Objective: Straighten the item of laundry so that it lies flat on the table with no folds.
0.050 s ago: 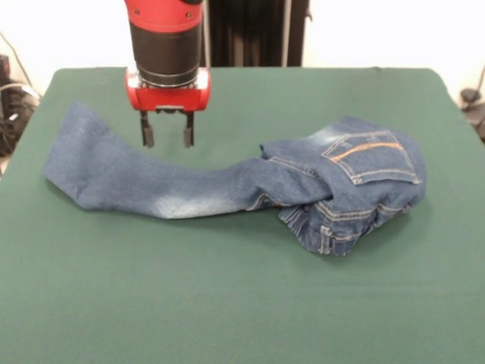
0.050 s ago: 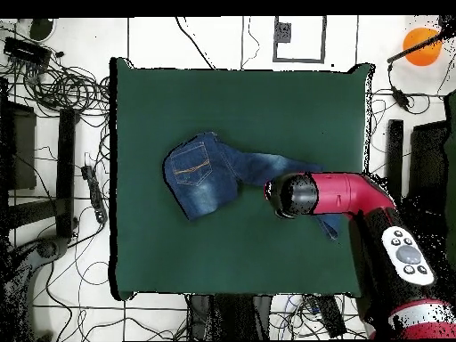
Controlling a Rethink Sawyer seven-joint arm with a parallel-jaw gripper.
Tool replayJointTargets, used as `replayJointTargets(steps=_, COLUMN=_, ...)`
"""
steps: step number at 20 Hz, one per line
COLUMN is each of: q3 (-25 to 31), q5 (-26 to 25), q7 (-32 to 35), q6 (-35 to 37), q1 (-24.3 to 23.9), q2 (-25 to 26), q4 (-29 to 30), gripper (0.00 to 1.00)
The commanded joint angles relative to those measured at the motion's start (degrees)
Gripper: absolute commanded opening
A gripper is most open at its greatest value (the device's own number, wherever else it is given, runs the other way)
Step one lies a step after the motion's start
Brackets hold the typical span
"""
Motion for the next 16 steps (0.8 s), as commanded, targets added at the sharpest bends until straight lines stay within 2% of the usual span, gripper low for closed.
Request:
replayJointTargets(steps=1, q3=-1.01, q5=5.33, q7=11.36, q6=4.72, q1=5.76, q2=3.39, q4=-4.85, gripper=1.00)
replayJointTargets(steps=8, q3=-3.39, q5=9.07, q7=12.40, q6=7.74, q1=10.49, q2=4.43, q4=-9.74, gripper=1.00)
replayJointTargets(steps=16, q3=-6.41, q5=13.11, q7=13.29, q6=9.55, q1=14.15, q2=2.82, q4=-10.89, gripper=1.00)
